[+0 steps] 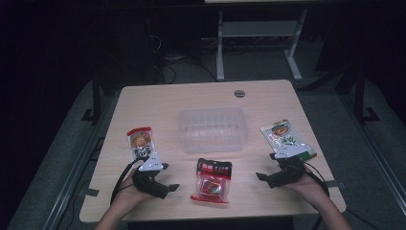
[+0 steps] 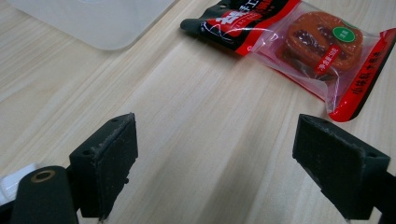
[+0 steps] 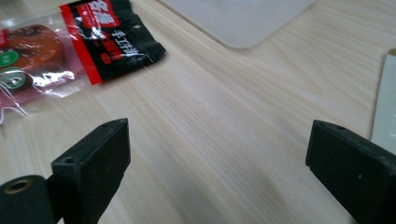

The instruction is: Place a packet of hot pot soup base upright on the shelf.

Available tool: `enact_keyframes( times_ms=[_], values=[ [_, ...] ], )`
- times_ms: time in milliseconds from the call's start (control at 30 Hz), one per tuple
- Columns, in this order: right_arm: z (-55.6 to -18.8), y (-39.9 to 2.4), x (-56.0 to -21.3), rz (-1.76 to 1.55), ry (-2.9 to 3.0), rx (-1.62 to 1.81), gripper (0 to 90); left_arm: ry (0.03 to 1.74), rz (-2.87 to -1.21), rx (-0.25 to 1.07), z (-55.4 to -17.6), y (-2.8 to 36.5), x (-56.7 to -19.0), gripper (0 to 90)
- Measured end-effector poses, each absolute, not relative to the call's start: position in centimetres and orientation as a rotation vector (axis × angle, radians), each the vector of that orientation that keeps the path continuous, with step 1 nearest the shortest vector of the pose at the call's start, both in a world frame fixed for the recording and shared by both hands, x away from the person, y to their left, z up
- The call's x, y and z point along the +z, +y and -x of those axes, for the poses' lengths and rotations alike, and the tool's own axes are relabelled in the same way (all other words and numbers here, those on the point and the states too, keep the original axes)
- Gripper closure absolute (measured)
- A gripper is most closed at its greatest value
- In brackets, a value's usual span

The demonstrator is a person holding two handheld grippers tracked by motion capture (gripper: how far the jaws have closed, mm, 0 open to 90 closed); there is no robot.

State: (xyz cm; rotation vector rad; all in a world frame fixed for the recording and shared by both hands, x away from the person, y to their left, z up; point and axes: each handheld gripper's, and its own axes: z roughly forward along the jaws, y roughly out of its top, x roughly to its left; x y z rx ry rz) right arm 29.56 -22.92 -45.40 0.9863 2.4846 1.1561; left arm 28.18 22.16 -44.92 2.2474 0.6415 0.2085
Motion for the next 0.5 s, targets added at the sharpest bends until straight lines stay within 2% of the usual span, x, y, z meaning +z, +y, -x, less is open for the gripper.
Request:
enact_keyframes(
  times_ms=[67, 267, 400, 500],
  values=[
    [-29.5, -22.8, -45.3, -0.983, 2.49, 1.173, 6.6, 0.639, -2.252, 0.195, -28.2, 22.1, -44.8, 15.0],
    [-29.5, -22.6, -44.8, -0.952, 2.46, 1.207, 6.8, 0.649, -2.229, 0.148, -27.7, 21.6, -44.2, 27.5],
    [-29.7, -22.4, -44.7, -0.95, 2.463, 1.218, 6.8, 0.645, -2.226, 0.115, -27.5, 21.0, -43.8, 44.4],
    [-29.7, -22.1, -44.8, -0.951, 2.484, 1.207, 6.8, 0.64, -2.213, 0.104, -27.4, 20.4, -43.2, 64.1]
  ],
)
